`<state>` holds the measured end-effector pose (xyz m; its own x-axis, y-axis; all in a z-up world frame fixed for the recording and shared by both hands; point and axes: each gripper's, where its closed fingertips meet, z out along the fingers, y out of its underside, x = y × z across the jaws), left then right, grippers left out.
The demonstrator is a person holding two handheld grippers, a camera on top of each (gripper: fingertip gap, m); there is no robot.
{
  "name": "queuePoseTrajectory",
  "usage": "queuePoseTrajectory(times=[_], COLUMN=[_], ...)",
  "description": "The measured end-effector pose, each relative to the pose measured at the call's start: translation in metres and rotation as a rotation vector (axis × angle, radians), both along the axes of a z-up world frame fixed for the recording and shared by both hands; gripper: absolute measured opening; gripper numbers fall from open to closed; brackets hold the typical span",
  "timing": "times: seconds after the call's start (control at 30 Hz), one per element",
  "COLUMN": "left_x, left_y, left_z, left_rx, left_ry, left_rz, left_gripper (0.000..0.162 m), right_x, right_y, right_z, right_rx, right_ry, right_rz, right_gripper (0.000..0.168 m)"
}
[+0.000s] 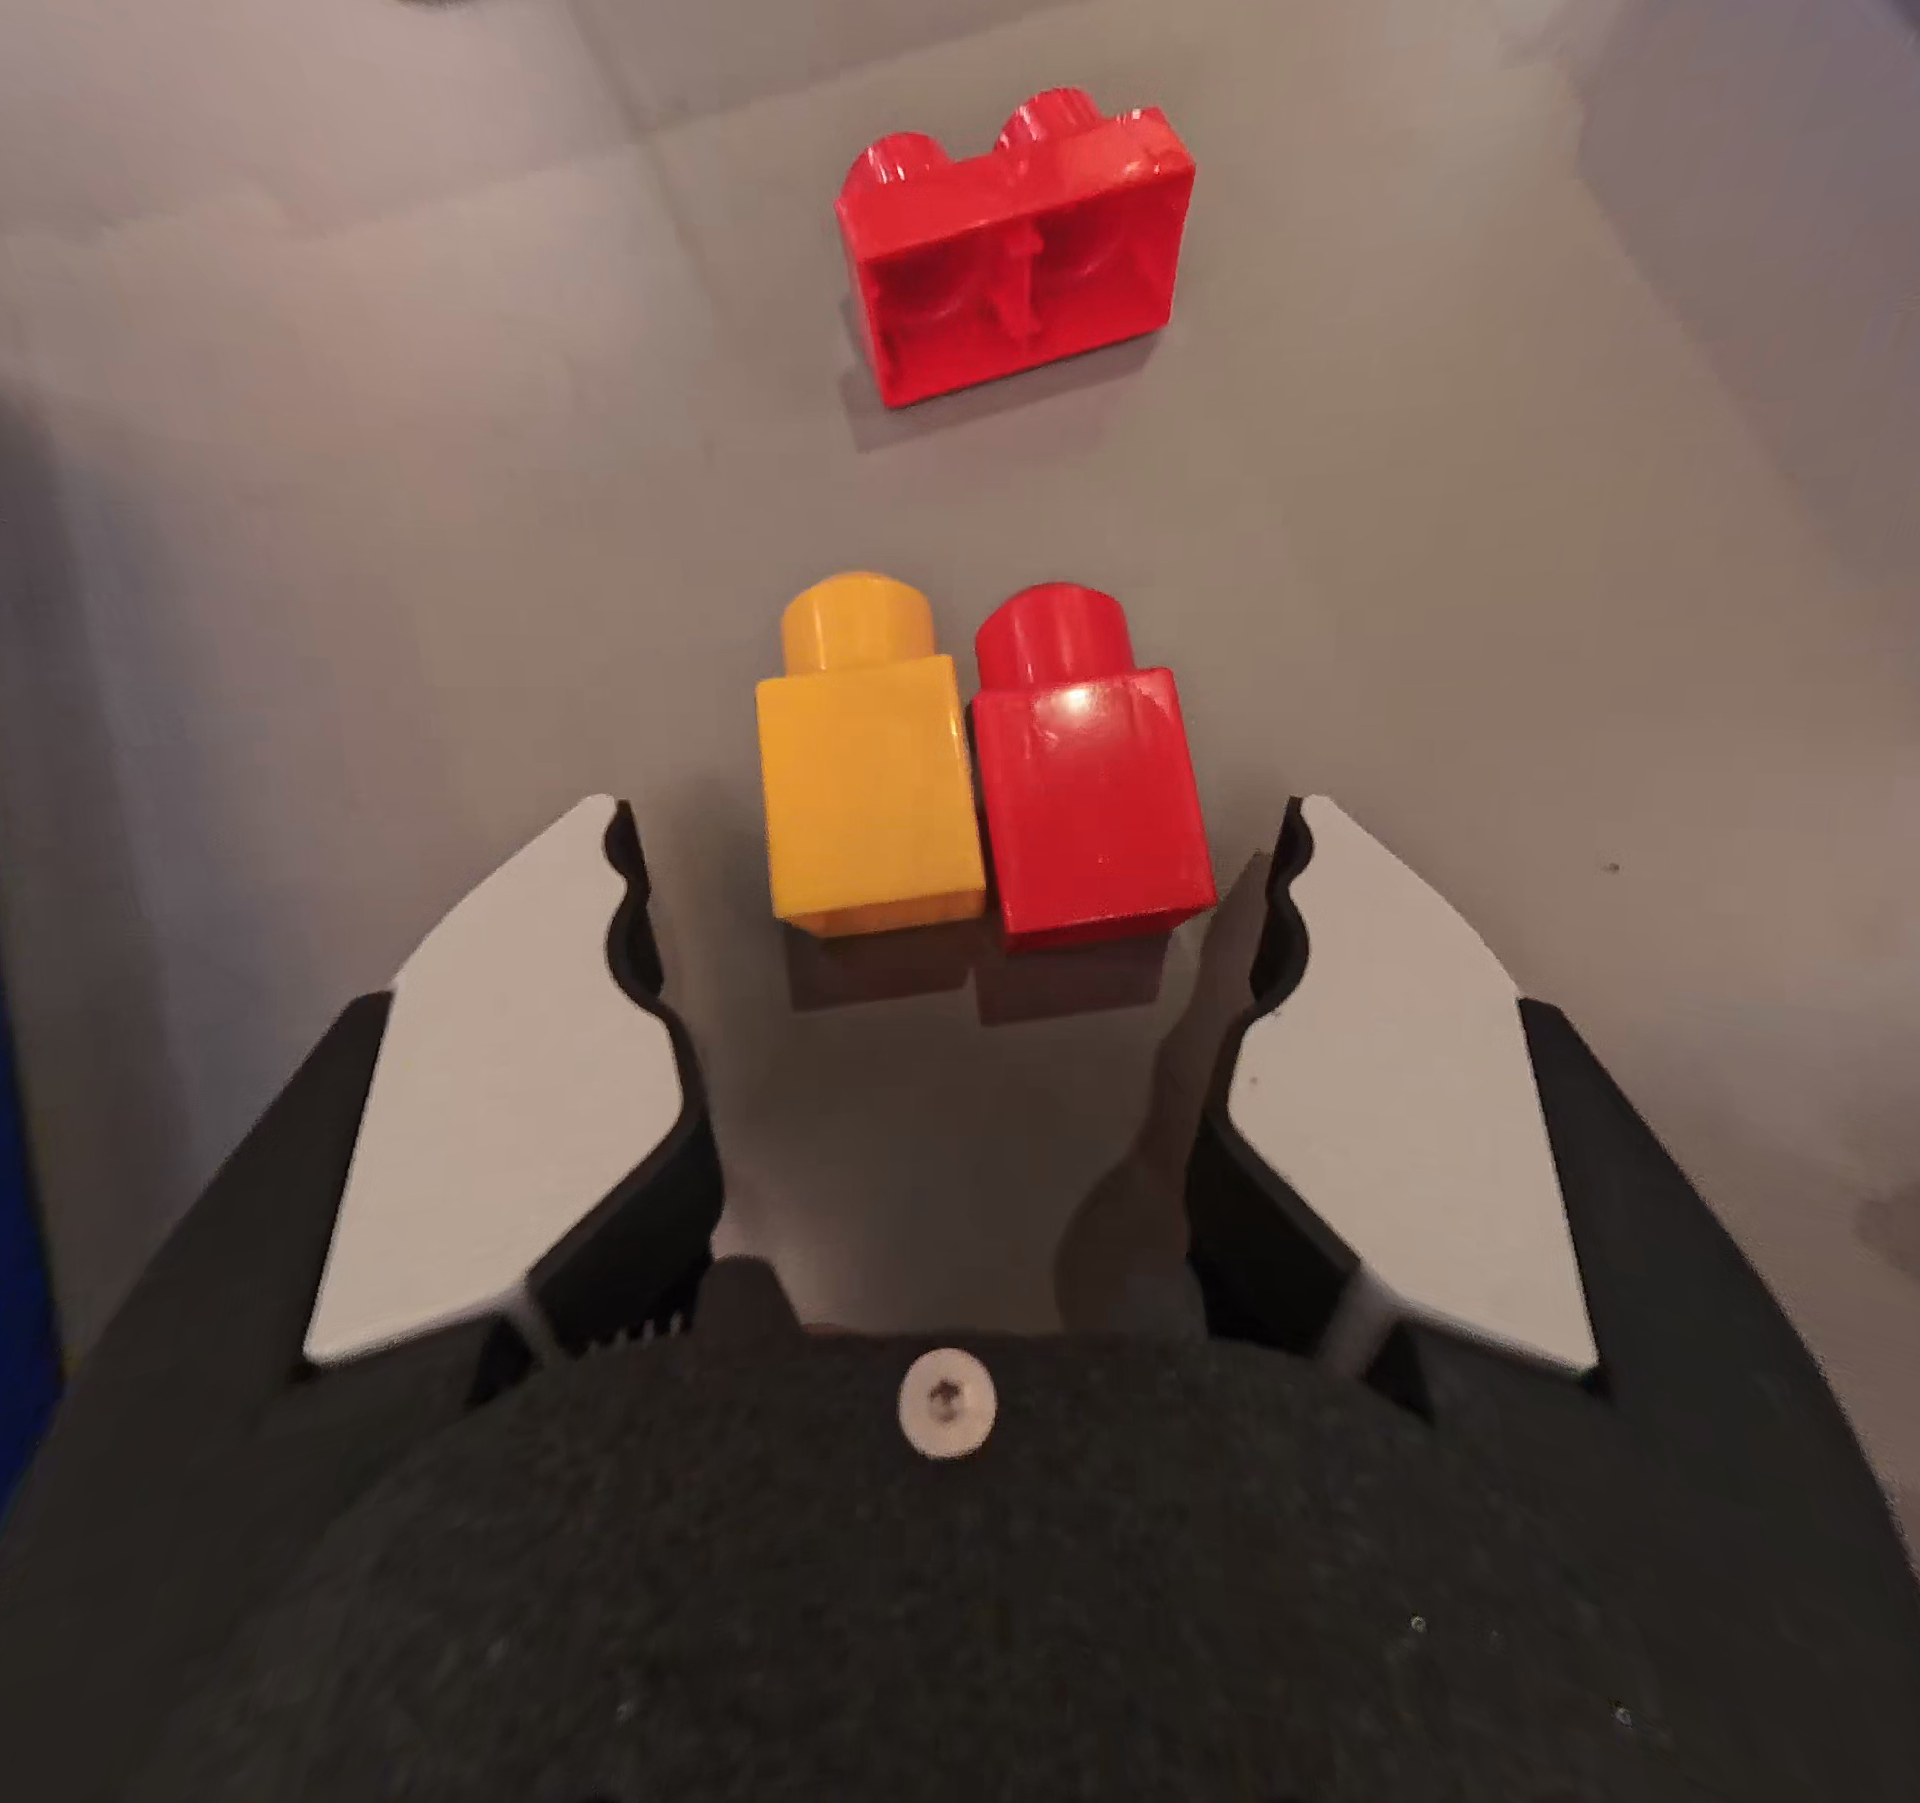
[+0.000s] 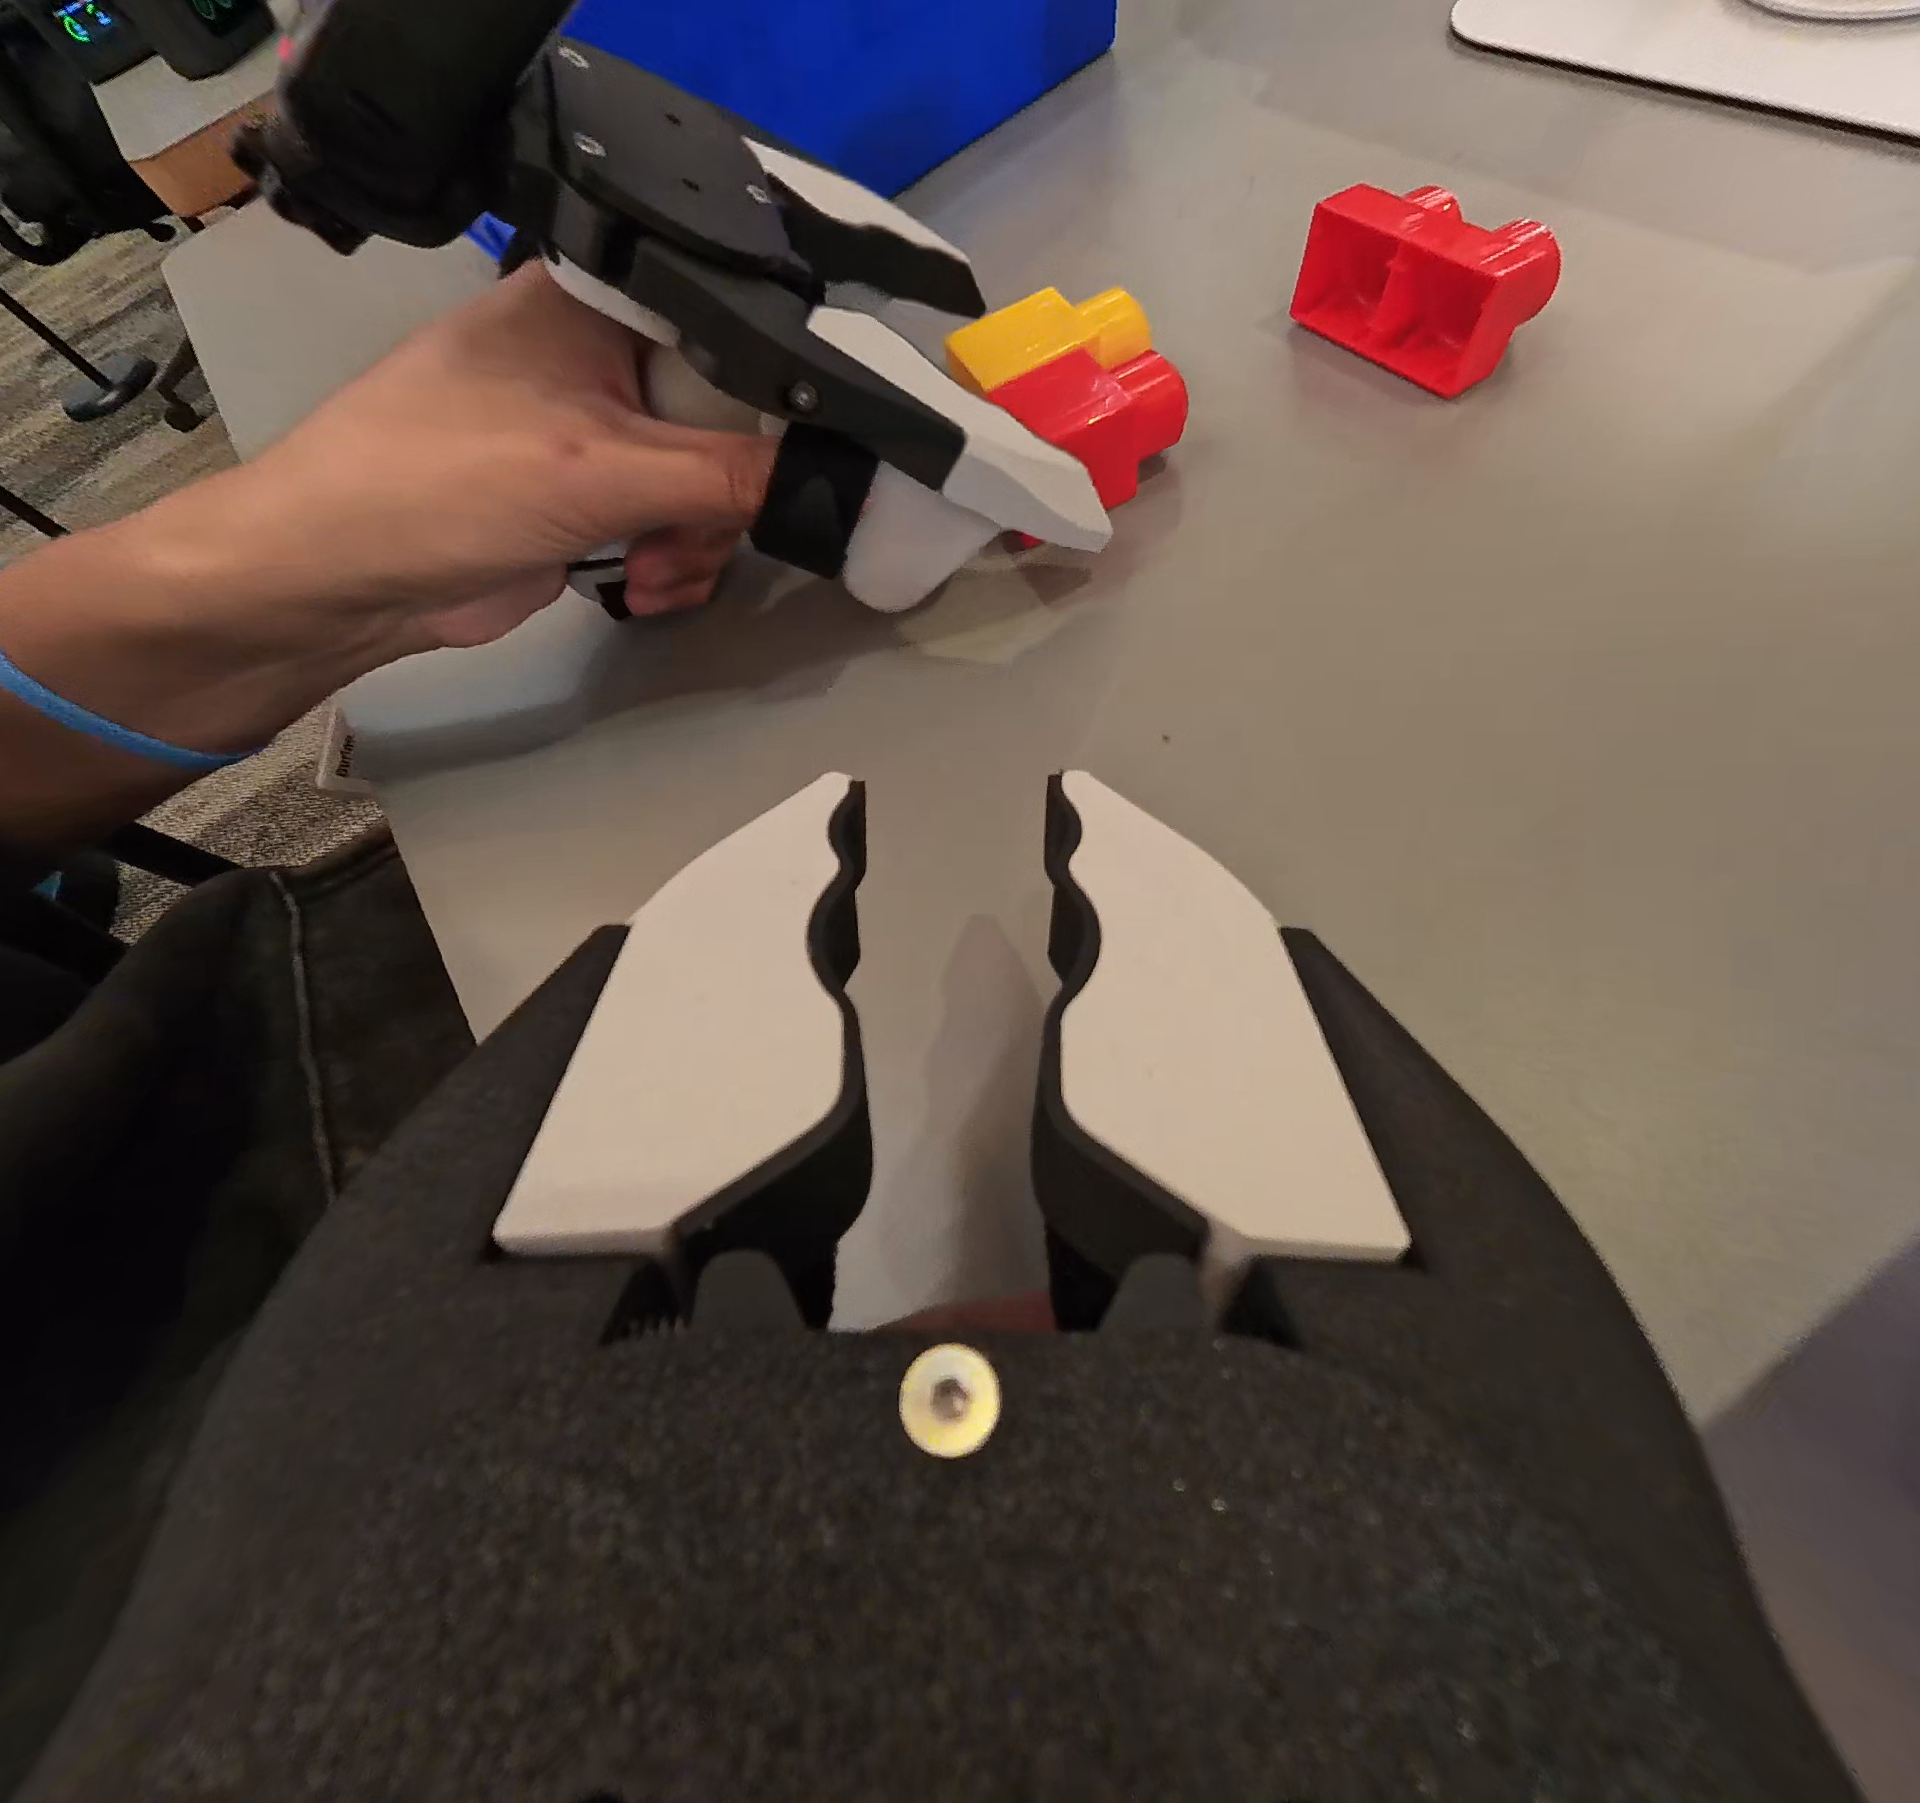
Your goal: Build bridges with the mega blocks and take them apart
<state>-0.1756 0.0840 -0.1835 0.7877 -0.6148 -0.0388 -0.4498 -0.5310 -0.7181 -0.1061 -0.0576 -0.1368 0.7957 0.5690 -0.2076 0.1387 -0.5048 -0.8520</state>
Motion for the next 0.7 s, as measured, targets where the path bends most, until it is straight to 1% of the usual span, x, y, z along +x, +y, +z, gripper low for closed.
queuePoseTrajectory(times=[0.07,0.13,0.23,0.3,0.33,0.37,0.7], left_x=[0.0007,0.0005,0.0034,0.0057,0.0063,0.0071,0.0046], left_y=[-0.0001,0.0018,0.0035,0.0037,0.0044,0.0049,0.0043], left_z=[-0.0051,-0.0055,-0.0071,-0.0095,-0.0103,-0.0105,-0.0067], left_rx=[-0.02,-0.015,-0.039,-0.063,-0.072,-0.079,-0.098], left_ry=[0.027,0.044,0.037,0.033,0.031,0.023,-0.008], left_rz=[0.001,0.005,0.016,0.021,0.022,0.022,-0.008], left_gripper=[0.112,0.105,0.104,0.1,0.092,0.088,0.085], right_x=[-0.0003,-0.0009,-0.0011,-0.0005,-0.0003,-0.0001,-0.0018], right_y=[-0.0002,-0.0005,-0.0009,-0.0012,-0.0012,-0.0015,-0.0018], right_z=[-0.0001,0.0003,0.0018,0.0026,0.0027,0.0026,-0.0004], right_rx=[-0.003,-0.004,0.0,0.001,0.0,-0.002,-0.012], right_ry=[0.005,0.007,0.006,0.007,0.009,0.011,0.011], right_rz=[0.003,0.006,0.007,0.005,0.004,0.004,0.01], right_gripper=[0.033,0.033,0.033,0.033,0.033,0.033,0.033])
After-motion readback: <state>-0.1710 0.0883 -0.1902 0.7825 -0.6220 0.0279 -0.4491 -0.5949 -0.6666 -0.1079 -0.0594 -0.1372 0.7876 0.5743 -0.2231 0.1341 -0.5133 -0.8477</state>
